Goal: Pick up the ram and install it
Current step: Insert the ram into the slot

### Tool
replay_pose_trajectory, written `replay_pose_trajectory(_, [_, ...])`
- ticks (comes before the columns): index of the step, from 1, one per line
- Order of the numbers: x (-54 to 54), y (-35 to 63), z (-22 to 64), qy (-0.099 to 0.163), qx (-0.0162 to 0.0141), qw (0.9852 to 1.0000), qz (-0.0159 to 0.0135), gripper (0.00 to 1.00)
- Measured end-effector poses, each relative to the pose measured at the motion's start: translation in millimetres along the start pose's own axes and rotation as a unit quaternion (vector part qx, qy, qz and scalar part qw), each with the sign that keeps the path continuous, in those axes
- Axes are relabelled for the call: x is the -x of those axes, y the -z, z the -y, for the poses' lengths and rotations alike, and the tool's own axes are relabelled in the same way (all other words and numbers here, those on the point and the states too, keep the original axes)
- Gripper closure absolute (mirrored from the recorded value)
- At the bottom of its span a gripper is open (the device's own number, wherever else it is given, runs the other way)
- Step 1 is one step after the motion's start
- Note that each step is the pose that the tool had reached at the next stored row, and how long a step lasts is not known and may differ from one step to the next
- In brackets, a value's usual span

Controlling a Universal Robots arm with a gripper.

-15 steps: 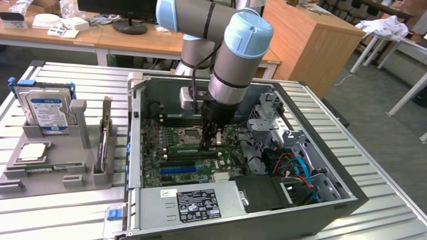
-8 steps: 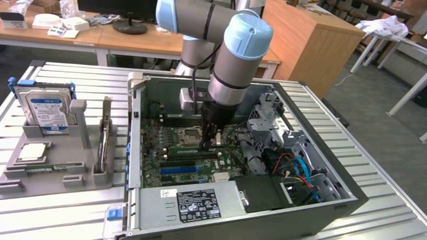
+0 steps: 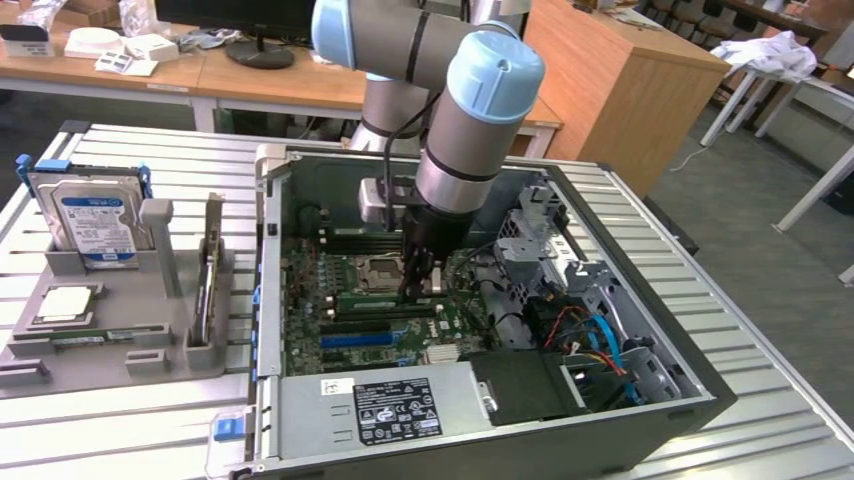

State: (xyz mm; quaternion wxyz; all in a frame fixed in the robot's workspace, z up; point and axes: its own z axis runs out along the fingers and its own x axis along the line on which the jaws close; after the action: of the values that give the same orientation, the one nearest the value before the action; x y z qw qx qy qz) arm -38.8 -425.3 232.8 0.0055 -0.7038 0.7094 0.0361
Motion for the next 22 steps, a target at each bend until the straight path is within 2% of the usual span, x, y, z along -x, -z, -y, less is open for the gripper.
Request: replay_pose_trajectory(22, [0.7, -1.3, 0.0, 0.000, 0.0000, 1.0000, 0.0000, 0.88])
